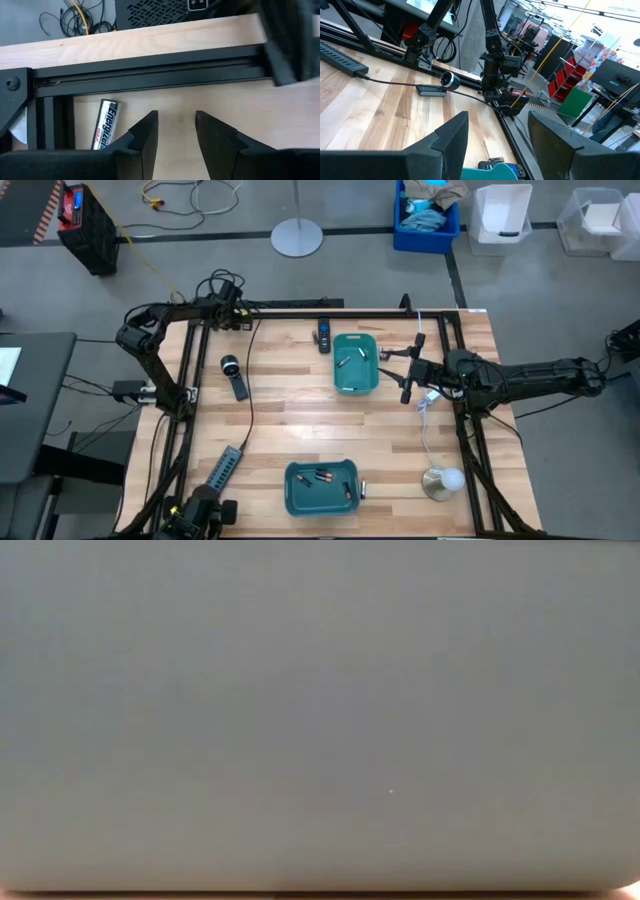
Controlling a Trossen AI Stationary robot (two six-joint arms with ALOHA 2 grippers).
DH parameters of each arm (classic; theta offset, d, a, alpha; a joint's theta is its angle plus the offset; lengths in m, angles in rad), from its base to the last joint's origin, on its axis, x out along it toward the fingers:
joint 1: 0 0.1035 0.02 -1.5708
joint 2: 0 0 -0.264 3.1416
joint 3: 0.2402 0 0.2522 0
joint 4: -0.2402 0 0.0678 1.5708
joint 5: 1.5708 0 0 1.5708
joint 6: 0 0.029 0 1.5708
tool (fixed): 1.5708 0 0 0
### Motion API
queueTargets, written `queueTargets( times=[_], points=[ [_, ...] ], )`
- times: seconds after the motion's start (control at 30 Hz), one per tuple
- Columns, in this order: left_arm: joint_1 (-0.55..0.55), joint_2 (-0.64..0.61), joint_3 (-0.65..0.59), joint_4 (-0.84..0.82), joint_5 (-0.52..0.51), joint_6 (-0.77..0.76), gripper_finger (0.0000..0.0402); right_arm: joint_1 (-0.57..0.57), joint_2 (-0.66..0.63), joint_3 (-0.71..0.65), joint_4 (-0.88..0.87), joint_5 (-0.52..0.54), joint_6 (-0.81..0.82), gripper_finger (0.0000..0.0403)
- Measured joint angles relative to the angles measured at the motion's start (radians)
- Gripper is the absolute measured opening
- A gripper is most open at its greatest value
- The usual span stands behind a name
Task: Sort batteries
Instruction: Put the silver battery into the light blue bin
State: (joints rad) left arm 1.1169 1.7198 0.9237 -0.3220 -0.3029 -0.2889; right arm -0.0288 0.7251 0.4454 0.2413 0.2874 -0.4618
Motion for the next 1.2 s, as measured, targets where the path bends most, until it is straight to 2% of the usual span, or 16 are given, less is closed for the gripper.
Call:
queueTargets(
  times=[0.13, 0.57, 0.83, 1.2],
  points=[
    [-0.027, -0.035, 0.000, -0.009, -0.069, -0.010, 0.0127, 0.000, 0.000, 0.000, 0.000, 0.000, -0.001, 0.0221],
    [-0.029, -0.070, 0.000, -0.075, -0.096, -0.023, 0.0199, 0.000, 0.000, 0.000, -0.001, 0.000, -0.002, 0.0221],
    [-0.023, -0.049, 0.001, -0.089, -0.139, -0.061, 0.0197, 0.000, 0.000, 0.000, -0.002, 0.000, 0.001, 0.0221],
    [0.017, -0.013, 0.001, -0.084, -0.116, -0.035, 0.0195, 0.000, 0.000, 0.000, -0.006, 0.000, 0.001, 0.0221]
  ],
)
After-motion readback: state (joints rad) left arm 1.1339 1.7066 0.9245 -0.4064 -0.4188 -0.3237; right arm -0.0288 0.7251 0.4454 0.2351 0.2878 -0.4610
